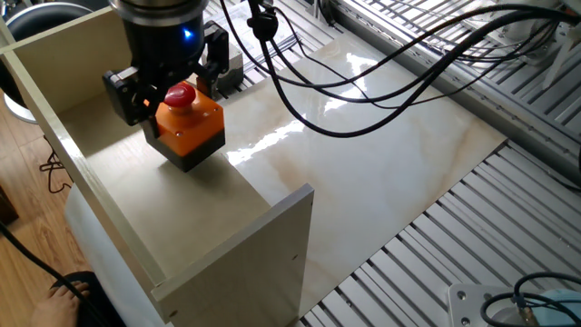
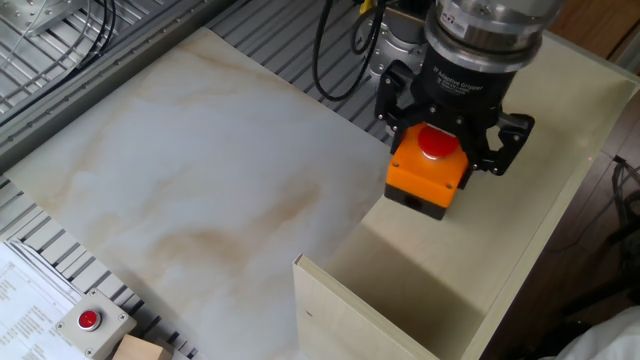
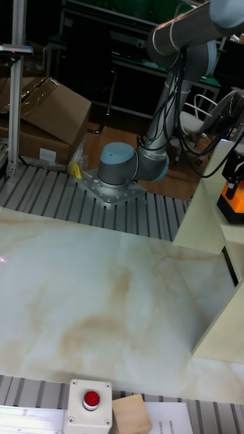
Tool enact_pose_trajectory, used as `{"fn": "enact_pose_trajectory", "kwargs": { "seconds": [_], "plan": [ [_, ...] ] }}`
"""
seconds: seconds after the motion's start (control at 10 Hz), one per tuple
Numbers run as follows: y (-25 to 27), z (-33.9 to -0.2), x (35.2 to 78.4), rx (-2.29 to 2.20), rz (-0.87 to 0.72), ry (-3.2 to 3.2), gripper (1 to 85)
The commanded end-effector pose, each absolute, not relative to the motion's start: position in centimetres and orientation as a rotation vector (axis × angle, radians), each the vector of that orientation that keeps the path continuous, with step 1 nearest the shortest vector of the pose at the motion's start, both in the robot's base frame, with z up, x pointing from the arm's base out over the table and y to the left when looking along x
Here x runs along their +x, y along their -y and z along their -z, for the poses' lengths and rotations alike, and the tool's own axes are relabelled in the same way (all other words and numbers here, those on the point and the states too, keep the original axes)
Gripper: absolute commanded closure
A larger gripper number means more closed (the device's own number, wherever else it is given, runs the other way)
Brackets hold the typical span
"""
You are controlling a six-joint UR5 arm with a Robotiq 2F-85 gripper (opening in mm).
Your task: Put the object on the shelf
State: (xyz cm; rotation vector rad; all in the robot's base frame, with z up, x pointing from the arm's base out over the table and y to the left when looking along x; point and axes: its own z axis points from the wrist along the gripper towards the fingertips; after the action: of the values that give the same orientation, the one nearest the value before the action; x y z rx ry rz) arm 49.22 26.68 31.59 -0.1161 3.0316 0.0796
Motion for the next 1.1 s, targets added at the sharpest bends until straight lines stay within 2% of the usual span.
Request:
{"fn": "enact_pose_trajectory", "kwargs": {
  "seconds": [0.0, 0.7, 0.8, 0.9, 1.0],
  "plan": [
    [-26.8, -31.3, 49.5, -0.133, -0.1, -3.022, 84.7],
    [-27.1, -29.7, 49.7, -0.112, -0.104, -3.021, 84.7],
    [-26.8, -29.8, 49.6, -0.155, -0.081, -3.023, 50.3],
    [-27.0, -30.1, 49.7, -0.198, -0.093, -3.013, 28.3],
    [-27.2, -30.2, 49.5, -0.204, -0.105, -3.014, 28.3]
  ]
}}
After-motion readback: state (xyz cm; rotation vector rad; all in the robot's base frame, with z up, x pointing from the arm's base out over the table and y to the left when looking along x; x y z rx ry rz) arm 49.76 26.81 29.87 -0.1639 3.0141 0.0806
